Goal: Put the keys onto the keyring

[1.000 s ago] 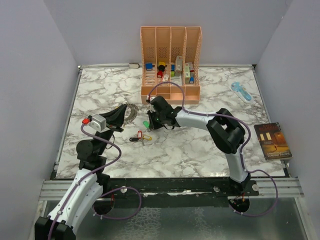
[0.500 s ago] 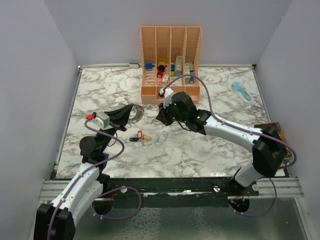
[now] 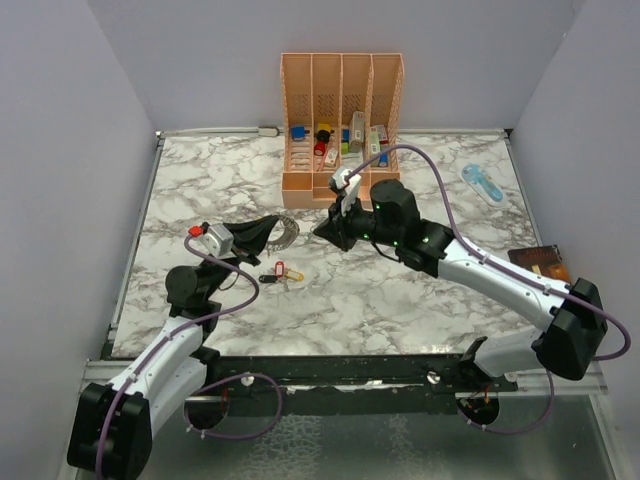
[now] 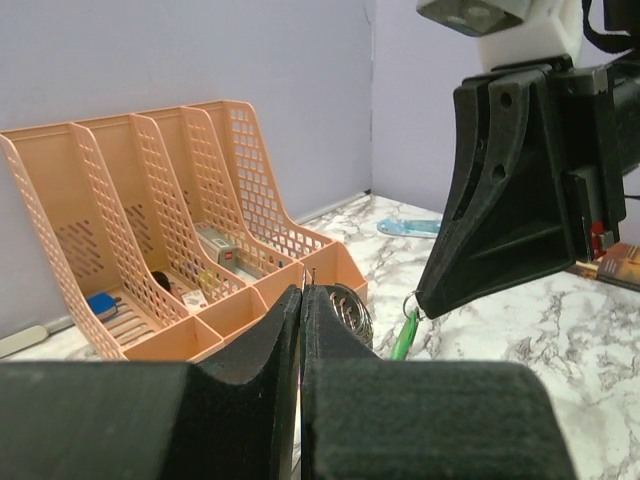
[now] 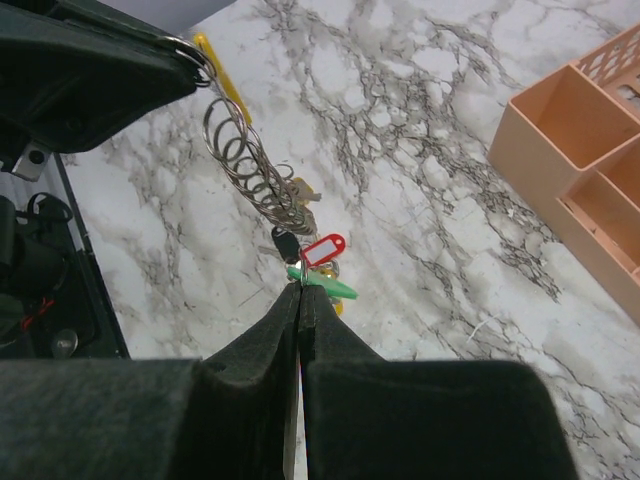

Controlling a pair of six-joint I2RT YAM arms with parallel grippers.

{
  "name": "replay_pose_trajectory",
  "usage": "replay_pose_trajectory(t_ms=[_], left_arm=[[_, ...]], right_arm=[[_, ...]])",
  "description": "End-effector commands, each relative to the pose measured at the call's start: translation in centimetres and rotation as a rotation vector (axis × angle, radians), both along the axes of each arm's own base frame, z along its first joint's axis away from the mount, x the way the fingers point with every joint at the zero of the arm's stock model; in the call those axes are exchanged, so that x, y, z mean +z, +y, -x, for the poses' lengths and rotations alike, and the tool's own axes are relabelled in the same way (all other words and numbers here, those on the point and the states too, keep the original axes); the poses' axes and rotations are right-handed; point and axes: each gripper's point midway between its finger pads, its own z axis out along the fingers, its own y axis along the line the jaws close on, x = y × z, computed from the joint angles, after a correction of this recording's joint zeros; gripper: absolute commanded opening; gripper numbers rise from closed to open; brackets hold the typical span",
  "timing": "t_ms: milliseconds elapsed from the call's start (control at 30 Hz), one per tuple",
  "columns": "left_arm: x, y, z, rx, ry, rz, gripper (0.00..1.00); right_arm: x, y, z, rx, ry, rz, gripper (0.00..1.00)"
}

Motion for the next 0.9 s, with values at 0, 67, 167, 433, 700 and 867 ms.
replay_pose_trajectory(t_ms=[0,67,167,433,700,867], left_arm=[[0.6,-0.6,0.9,-0.048,-0.082,-0.038,0.0],[0.4,-0.7,0.9,-0.051,-0.083,-0.049,0.0],[0.0,-0.9,0.9,-0.062,-0.087,-0.069,0.0],[-0.4,-1.4,1.3,-0.096,-0.087,-0.087,0.0],[-0.3,-1.6,1.6,-0.109,-0.095,-0.088,0.0],[-0.1,-1.7,1.9,-0.124,-0.098,-0.086,0.0]], right_arm=[[1.9,1.6,1.2,0.091,0.017,-0.063,0.01],[2.3,2.1,1.3,0.108,0.025,-0.082,0.01],[3.3,2.5,1.6,0.124,0.026,-0.118,0.01],[5.3,3.6,2.1,0.166,0.04,-0.18,0.01],[6.3,5.0,2.5,0.204,0.043,-0.205,0.01],[6.1,5.8,2.7,0.219,0.059,-0.211,0.01]])
